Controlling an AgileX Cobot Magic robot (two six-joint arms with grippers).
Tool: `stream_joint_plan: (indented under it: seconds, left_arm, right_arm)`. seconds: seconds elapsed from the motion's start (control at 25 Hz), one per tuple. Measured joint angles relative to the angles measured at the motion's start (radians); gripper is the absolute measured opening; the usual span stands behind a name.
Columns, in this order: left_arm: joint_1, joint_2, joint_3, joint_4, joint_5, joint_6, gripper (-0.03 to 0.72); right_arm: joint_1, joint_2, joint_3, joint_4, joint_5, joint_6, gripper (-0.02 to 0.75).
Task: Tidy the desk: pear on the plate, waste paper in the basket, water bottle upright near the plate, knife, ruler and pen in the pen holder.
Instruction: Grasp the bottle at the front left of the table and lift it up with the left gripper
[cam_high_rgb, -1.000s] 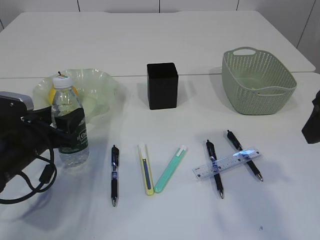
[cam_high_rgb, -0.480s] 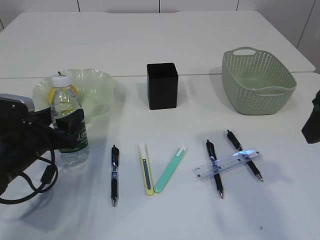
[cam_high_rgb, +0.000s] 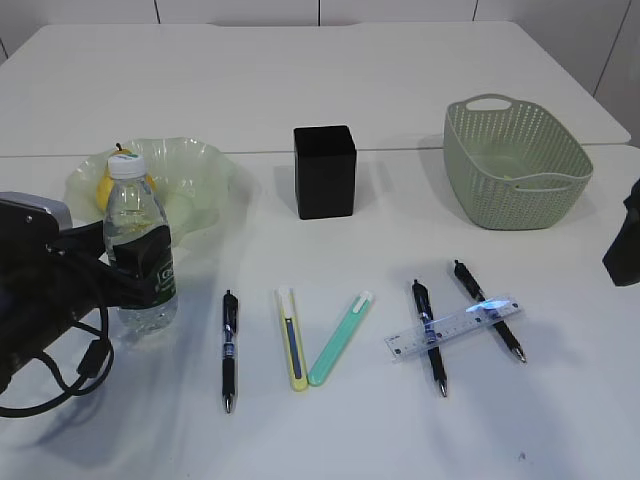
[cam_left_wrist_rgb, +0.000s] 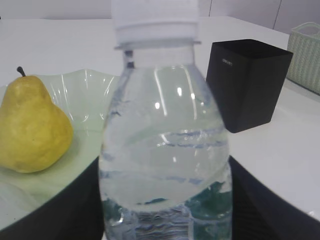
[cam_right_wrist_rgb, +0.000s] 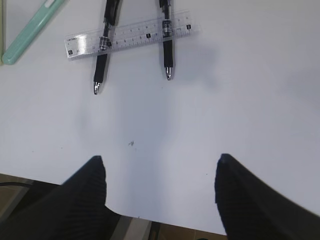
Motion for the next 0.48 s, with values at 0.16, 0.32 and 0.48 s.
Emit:
stream_joint_plan:
  seconds: [0.16, 0.32, 0.48]
  left_arm:
    - [0.000, -0.011, 0.012, 0.000, 0.000, 0.007, 0.440]
    - [0.000, -0.034, 0.042, -0.002, 0.000, 0.035, 0.440]
    - [0.000, -0.040, 0.051, -0.002, 0.000, 0.049, 0.440]
  right_arm:
    - [0.000, 0.000, 0.000, 0.000, 0.000, 0.000, 0.504]
    - [0.000, 0.000, 0.000, 0.000, -0.003, 0.000, 0.504]
    - [0.000, 0.000, 0.000, 0.000, -0.014, 0.000, 0.504]
